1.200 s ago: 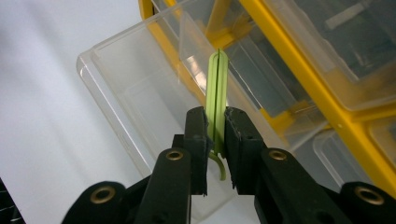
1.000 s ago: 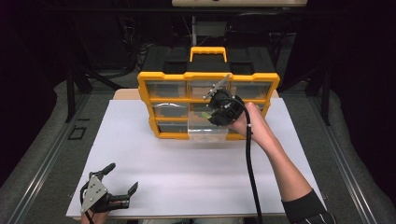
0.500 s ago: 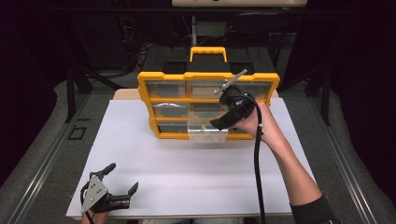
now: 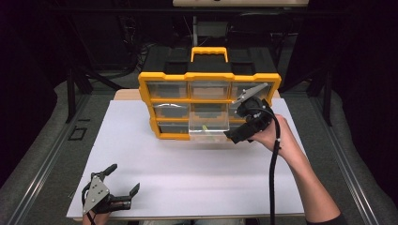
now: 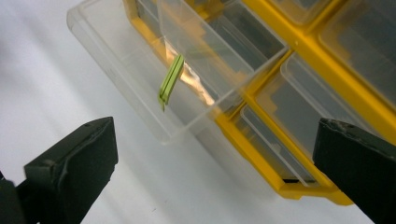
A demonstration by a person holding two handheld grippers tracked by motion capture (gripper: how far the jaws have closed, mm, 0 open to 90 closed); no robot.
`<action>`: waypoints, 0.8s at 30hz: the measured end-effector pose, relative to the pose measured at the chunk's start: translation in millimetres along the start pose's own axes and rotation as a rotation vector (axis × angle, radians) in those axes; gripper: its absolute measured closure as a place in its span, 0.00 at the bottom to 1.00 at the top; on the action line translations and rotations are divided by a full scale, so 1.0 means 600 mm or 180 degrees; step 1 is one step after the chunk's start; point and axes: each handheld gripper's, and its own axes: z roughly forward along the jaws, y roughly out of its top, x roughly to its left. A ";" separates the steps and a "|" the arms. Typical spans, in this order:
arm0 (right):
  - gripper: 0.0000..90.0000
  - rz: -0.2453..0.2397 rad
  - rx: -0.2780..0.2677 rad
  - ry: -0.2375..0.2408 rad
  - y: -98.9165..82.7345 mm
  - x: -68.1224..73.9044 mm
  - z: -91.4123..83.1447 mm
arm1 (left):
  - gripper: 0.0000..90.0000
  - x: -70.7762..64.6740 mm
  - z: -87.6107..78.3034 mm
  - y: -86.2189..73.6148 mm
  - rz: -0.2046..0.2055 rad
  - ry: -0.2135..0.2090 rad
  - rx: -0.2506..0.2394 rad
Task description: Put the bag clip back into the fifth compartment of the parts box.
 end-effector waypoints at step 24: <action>0.00 0.0237 -0.0101 0.0002 -0.101 0.009 0.049 | 0.00 -0.002 -0.001 0.001 0.0020 -0.0012 -0.0005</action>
